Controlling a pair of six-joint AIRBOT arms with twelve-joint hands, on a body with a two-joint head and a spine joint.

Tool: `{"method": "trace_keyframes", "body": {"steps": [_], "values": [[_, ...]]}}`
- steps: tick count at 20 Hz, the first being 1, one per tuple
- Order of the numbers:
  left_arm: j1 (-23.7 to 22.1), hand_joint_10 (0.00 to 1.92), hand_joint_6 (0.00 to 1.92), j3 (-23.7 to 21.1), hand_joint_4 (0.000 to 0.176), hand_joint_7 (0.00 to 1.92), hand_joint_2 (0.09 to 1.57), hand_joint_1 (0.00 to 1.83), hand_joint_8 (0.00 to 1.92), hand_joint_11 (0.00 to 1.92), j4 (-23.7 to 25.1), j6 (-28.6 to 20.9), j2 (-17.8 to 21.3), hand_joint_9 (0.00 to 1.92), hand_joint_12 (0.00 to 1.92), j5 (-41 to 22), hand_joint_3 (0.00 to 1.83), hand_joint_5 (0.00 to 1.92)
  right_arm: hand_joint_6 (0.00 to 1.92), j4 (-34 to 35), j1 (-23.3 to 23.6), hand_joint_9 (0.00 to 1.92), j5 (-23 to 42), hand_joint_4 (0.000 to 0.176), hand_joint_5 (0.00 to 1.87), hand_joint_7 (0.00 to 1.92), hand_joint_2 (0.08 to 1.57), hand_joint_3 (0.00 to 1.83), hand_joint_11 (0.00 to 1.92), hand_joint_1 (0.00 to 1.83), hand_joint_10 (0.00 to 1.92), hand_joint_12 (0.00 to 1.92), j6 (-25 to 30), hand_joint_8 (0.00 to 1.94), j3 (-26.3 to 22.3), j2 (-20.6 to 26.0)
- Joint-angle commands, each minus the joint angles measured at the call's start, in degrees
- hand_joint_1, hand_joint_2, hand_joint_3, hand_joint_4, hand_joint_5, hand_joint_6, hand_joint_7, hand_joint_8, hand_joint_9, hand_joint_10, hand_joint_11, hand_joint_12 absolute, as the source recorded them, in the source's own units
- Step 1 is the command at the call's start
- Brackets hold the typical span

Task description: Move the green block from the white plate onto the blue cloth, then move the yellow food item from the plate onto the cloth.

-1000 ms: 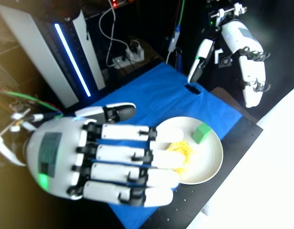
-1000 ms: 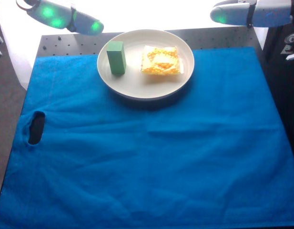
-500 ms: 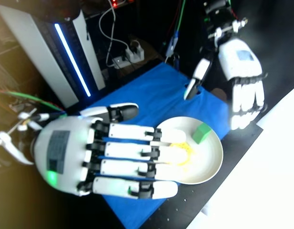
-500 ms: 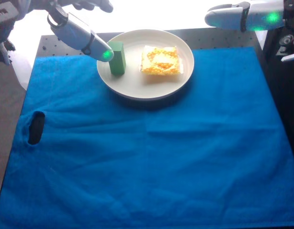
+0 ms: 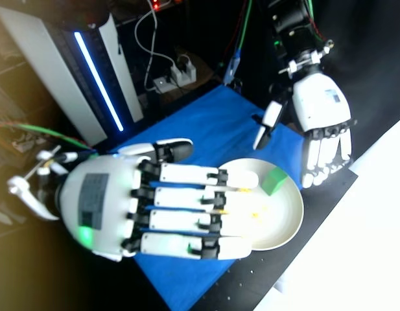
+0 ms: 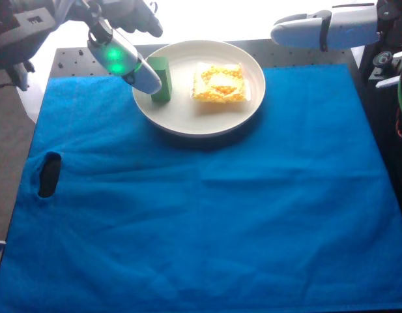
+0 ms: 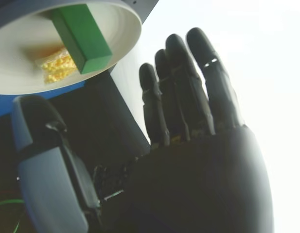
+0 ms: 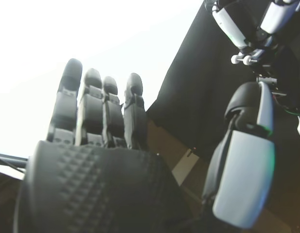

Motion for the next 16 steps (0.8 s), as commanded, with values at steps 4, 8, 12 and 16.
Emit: {"method": "trace_keyframes", "body": {"steps": [4, 8, 12, 16], "values": [[-0.73, 0.00, 0.00, 1.26, 0.000, 0.49, 0.78, 0.73, 0.00, 0.25, -0.96, -0.22, -1.45, 0.56, 0.84, -5.99, 0.00, 0.57, 0.00, 1.30, 0.98, 0.25, 6.66, 0.000, 0.40, 0.23, 0.76, 0.01, 0.12, 0.83, 0.00, 0.44, 0.27, 0.00, 0.27, -0.16], [0.12, 0.02, 0.00, 2.35, 0.000, 0.58, 0.80, 0.80, 0.00, 0.31, -1.11, -0.22, -2.94, 0.66, 0.82, -6.46, 0.00, 0.59, 0.00, 1.30, 0.98, 0.29, 6.66, 0.000, 0.40, 0.28, 0.79, 0.00, 0.12, 0.81, 0.01, 0.54, 0.27, 0.01, 0.23, -0.18], [1.36, 0.01, 0.00, 4.63, 0.000, 0.71, 0.84, 0.83, 0.01, 0.34, -2.07, -0.23, -4.98, 0.73, 0.88, -6.08, 0.00, 0.60, 0.00, 0.74, 0.98, 0.24, 6.67, 0.000, 0.39, 0.20, 0.77, 0.00, 0.10, 0.80, 0.00, 0.54, 0.27, 0.00, 0.14, -0.17], [1.94, 0.03, 0.00, 4.97, 0.000, 0.78, 0.87, 0.88, 0.01, 0.38, -2.87, -0.23, -5.21, 0.83, 1.13, -5.95, 0.00, 0.58, 0.00, 0.53, 0.98, 0.16, 6.67, 0.000, 0.38, 0.15, 0.77, 0.00, 0.01, 0.80, 0.00, 0.58, 0.27, 0.00, -0.08, -0.17]]}}
